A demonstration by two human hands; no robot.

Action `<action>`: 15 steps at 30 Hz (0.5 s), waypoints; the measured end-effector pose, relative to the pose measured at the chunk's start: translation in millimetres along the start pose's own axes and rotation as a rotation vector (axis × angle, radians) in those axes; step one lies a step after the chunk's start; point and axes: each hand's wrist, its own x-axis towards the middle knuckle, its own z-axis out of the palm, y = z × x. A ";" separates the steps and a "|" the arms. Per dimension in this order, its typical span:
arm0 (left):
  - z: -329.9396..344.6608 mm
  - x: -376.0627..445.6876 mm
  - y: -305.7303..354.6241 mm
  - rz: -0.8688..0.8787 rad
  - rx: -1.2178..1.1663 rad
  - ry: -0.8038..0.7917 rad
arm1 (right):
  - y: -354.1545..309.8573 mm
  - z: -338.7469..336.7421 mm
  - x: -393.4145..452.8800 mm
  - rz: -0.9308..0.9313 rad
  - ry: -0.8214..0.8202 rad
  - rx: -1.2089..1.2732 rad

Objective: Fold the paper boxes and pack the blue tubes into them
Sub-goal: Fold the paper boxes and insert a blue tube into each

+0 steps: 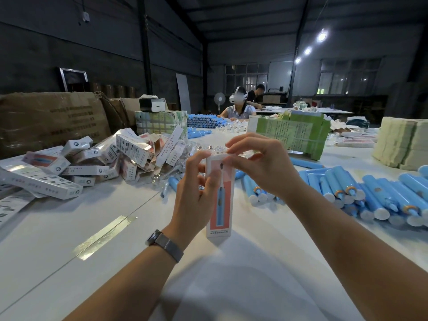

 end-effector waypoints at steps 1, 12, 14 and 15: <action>-0.2 -0.1 0.5 -0.001 -0.006 -0.001 | 0.3 0.2 -0.2 -0.008 0.002 -0.011; -1.0 5.6 0.4 -0.089 -0.014 0.093 | 0.3 22.4 -8.9 -0.008 0.100 -0.304; -4.8 7.8 1.4 -0.192 -0.077 0.177 | 0.6 28.6 -14.2 0.020 -0.044 -0.310; -5.8 7.9 2.3 -0.262 -0.131 0.220 | 0.5 31.2 -17.0 0.045 -0.141 -0.281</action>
